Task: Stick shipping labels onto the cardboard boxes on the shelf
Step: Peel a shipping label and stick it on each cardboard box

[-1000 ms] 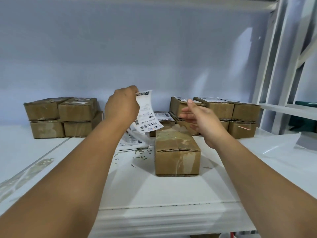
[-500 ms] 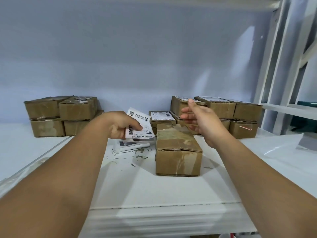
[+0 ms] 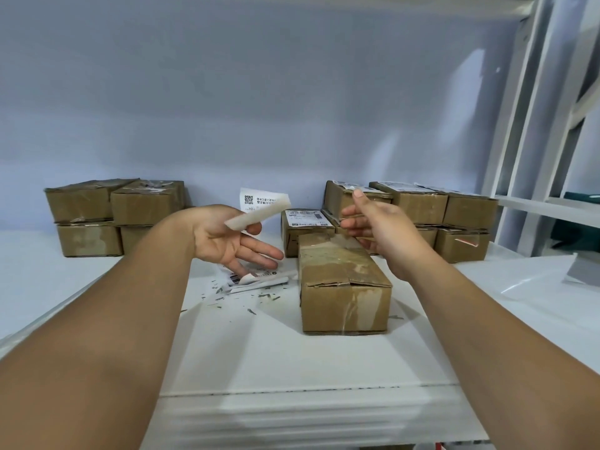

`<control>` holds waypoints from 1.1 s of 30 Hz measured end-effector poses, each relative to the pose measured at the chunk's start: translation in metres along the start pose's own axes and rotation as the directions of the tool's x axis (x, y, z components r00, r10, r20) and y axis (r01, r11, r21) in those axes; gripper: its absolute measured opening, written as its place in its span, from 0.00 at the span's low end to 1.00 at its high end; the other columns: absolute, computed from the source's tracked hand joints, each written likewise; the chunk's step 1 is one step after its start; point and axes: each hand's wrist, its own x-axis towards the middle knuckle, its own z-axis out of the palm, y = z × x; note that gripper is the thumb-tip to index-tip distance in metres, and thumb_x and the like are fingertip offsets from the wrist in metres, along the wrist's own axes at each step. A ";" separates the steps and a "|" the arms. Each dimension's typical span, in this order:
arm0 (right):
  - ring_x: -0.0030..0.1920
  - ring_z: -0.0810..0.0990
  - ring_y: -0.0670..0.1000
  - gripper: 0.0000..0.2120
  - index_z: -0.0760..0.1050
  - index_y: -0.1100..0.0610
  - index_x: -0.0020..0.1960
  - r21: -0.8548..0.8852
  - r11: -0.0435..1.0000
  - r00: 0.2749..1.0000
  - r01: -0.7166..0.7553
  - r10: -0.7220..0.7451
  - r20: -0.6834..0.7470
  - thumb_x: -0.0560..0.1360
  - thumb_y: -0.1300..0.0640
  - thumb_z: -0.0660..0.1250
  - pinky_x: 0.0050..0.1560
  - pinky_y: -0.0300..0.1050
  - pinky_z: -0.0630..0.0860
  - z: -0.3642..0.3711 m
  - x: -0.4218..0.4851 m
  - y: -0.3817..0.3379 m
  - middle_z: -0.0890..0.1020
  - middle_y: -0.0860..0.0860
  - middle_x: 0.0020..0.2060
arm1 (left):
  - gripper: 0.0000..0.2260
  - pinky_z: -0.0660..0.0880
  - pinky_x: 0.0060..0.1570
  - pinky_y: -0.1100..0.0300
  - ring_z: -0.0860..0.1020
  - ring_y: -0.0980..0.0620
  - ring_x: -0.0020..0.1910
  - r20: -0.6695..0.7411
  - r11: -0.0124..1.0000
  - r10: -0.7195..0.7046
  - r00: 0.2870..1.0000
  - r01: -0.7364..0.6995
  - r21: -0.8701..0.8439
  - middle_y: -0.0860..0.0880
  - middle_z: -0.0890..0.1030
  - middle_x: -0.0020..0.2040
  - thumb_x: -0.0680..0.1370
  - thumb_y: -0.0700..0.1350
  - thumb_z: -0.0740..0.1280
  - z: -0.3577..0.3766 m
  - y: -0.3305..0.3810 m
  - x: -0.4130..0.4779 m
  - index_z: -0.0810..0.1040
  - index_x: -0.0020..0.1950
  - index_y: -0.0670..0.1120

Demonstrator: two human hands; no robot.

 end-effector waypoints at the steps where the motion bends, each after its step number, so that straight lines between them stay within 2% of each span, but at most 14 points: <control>1: 0.37 0.77 0.47 0.17 0.78 0.54 0.43 0.000 1.000 1.000 -0.002 0.002 0.000 0.78 0.42 0.59 0.39 0.38 0.71 0.000 0.000 0.000 0.81 0.50 0.37 | 0.14 0.67 0.60 0.40 0.82 0.39 0.48 0.019 1.000 -0.005 1.000 0.005 0.013 0.34 0.80 0.55 0.81 0.46 0.54 -0.001 0.000 0.000 0.64 0.36 0.47; 5: 0.37 0.77 0.47 0.18 0.78 0.54 0.44 0.000 1.000 1.000 -0.004 0.004 0.000 0.78 0.42 0.59 0.38 0.37 0.71 0.000 -0.001 -0.001 0.81 0.49 0.36 | 0.15 0.68 0.59 0.38 0.79 0.41 0.55 0.032 1.000 0.001 0.999 0.000 -0.015 0.39 0.81 0.57 0.79 0.58 0.55 0.000 0.004 0.001 0.66 0.41 0.48; 8: 0.38 0.78 0.48 0.18 0.78 0.54 0.44 -0.004 1.000 1.000 -0.003 0.003 -0.004 0.78 0.42 0.60 0.38 0.37 0.71 0.000 -0.002 -0.003 0.82 0.50 0.37 | 0.12 0.67 0.62 0.42 0.81 0.47 0.53 -0.080 0.993 0.112 0.991 -0.114 -0.025 0.45 0.83 0.54 0.80 0.56 0.57 0.006 0.009 -0.002 0.69 0.44 0.49; 10: 0.39 0.79 0.48 0.18 0.78 0.54 0.45 0.002 1.000 1.000 0.004 -0.004 -0.014 0.78 0.41 0.60 0.38 0.37 0.70 0.001 -0.005 -0.005 0.82 0.51 0.38 | 0.08 0.73 0.55 0.51 0.82 0.50 0.46 -0.173 0.965 0.233 0.957 -0.249 -0.078 0.47 0.84 0.49 0.80 0.53 0.60 0.014 0.013 -0.003 0.71 0.46 0.50; 14: 0.44 0.81 0.47 0.21 0.79 0.53 0.47 0.006 0.999 0.999 0.041 -0.041 -0.007 0.76 0.38 0.58 0.42 0.40 0.67 0.000 -0.009 -0.009 0.85 0.50 0.39 | 0.07 0.72 0.40 0.60 0.77 0.53 0.36 -0.371 0.877 0.423 0.826 -0.477 -0.061 0.53 0.82 0.34 0.79 0.48 0.64 0.035 0.017 0.003 0.76 0.42 0.48; 17: 0.45 0.82 0.47 0.20 0.80 0.52 0.46 0.037 0.997 0.998 0.062 -0.063 0.031 0.76 0.38 0.59 0.42 0.40 0.69 0.000 -0.011 -0.012 0.86 0.49 0.38 | 0.09 0.70 0.36 0.63 0.75 0.55 0.34 -0.393 0.820 0.544 0.741 -0.570 0.060 0.54 0.82 0.34 0.80 0.48 0.63 0.049 0.017 0.004 0.77 0.41 0.48; 21: 0.36 0.82 0.45 0.11 0.81 0.57 0.45 0.149 0.981 0.982 0.121 -0.140 0.125 0.79 0.55 0.62 0.35 0.30 0.73 0.002 -0.014 -0.015 0.85 0.50 0.36 | 0.10 0.69 0.27 0.72 0.75 0.64 0.24 -0.410 0.696 0.707 0.576 -0.668 0.261 0.53 0.80 0.36 0.80 0.47 0.63 0.064 0.016 0.004 0.77 0.40 0.48; 24: 0.33 0.81 0.45 0.09 0.81 0.59 0.44 0.190 0.977 0.980 0.099 -0.129 0.154 0.78 0.64 0.62 0.36 0.34 0.76 0.001 -0.013 -0.014 0.85 0.50 0.36 | 0.08 0.71 0.29 0.72 0.78 0.65 0.28 -0.400 0.673 0.729 0.555 -0.687 0.274 0.53 0.82 0.38 0.79 0.47 0.64 0.068 0.017 0.004 0.78 0.42 0.48; 26: 0.31 0.80 0.45 0.10 0.80 0.58 0.43 0.220 0.973 0.983 0.070 -0.104 0.149 0.78 0.64 0.62 0.33 0.34 0.75 0.001 -0.012 -0.014 0.85 0.49 0.35 | 0.03 0.76 0.36 0.67 0.81 0.59 0.38 -0.420 0.677 0.719 0.553 -0.694 0.244 0.51 0.82 0.45 0.78 0.46 0.66 0.070 0.018 0.006 0.76 0.50 0.48; 27: 0.30 0.79 0.45 0.10 0.80 0.57 0.42 0.228 0.972 0.985 0.061 -0.095 0.143 0.78 0.64 0.63 0.32 0.34 0.74 0.001 -0.012 -0.014 0.85 0.49 0.35 | 0.09 0.78 0.39 0.64 0.82 0.55 0.42 -0.456 0.667 0.720 0.523 -0.703 0.246 0.51 0.81 0.47 0.77 0.44 0.68 0.070 0.017 0.006 0.72 0.56 0.49; 29: 0.29 0.78 0.44 0.10 0.80 0.56 0.41 0.229 0.972 0.989 0.046 -0.077 0.127 0.78 0.63 0.63 0.35 0.35 0.71 0.001 -0.011 -0.014 0.85 0.48 0.34 | 0.24 0.77 0.40 0.69 0.80 0.55 0.44 -0.548 0.625 0.739 0.391 -0.702 0.342 0.50 0.76 0.51 0.74 0.39 0.70 0.072 0.016 0.006 0.62 0.65 0.49; 30: 0.28 0.79 0.44 0.09 0.80 0.56 0.41 0.225 0.974 0.991 0.036 -0.064 0.117 0.78 0.62 0.64 0.36 0.38 0.69 0.001 -0.010 -0.013 0.85 0.48 0.34 | 0.28 0.76 0.42 0.71 0.78 0.55 0.47 -0.565 0.578 0.774 0.287 -0.685 0.444 0.48 0.72 0.55 0.73 0.36 0.70 0.073 0.015 0.005 0.60 0.68 0.48; 31: 0.28 0.79 0.43 0.09 0.79 0.55 0.41 0.222 0.975 0.993 0.026 -0.051 0.108 0.78 0.62 0.64 0.37 0.39 0.67 0.001 -0.009 -0.012 0.85 0.47 0.33 | 0.29 0.74 0.46 0.70 0.76 0.53 0.51 -0.543 0.515 0.822 0.172 -0.631 0.580 0.46 0.69 0.58 0.72 0.34 0.70 0.073 0.014 0.005 0.61 0.68 0.47; 33: 0.28 0.79 0.43 0.09 0.79 0.55 0.41 0.223 0.975 0.994 0.014 -0.037 0.100 0.78 0.62 0.64 0.38 0.40 0.66 0.001 -0.009 -0.012 0.84 0.47 0.33 | 0.21 0.69 0.52 0.62 0.71 0.46 0.54 -0.373 0.330 0.927 -0.030 -0.408 0.852 0.42 0.69 0.57 0.71 0.36 0.70 0.074 0.012 0.006 0.72 0.62 0.47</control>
